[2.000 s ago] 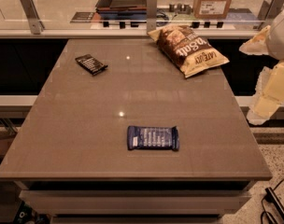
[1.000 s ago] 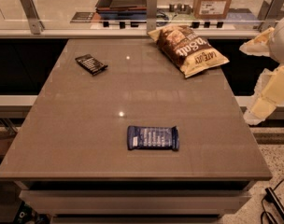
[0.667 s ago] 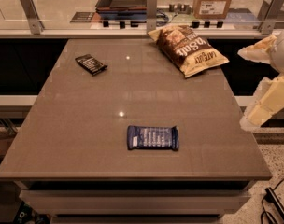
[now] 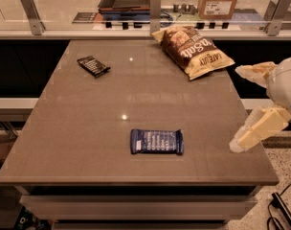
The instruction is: Pick rxbar blueberry
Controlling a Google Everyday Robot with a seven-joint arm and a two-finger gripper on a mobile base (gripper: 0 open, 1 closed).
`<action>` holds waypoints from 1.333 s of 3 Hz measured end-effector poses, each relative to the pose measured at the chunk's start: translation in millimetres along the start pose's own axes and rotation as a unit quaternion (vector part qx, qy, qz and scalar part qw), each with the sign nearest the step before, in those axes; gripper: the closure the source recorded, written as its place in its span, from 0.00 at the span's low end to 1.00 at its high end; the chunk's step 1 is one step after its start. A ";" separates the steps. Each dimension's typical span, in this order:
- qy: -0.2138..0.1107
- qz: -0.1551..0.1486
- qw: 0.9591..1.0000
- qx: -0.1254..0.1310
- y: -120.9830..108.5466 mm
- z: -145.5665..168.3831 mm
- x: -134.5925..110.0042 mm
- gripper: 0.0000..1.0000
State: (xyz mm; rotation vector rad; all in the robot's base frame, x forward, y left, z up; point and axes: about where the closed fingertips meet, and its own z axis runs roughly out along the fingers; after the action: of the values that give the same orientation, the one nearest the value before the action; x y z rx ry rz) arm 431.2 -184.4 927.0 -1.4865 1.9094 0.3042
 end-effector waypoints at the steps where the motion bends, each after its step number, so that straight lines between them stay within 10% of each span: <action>1: -0.025 0.014 1.000 0.005 8.9 28.5 11.1 0.00; 4: -0.097 0.030 0.994 -0.045 33.9 113.9 4.7 0.00</action>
Offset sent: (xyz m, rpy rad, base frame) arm 0.0020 0.0490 -0.1006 0.1660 0.0392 -0.0046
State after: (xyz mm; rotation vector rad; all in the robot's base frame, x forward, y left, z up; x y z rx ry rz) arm 441.8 -112.8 832.7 -1.4034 1.8066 0.5480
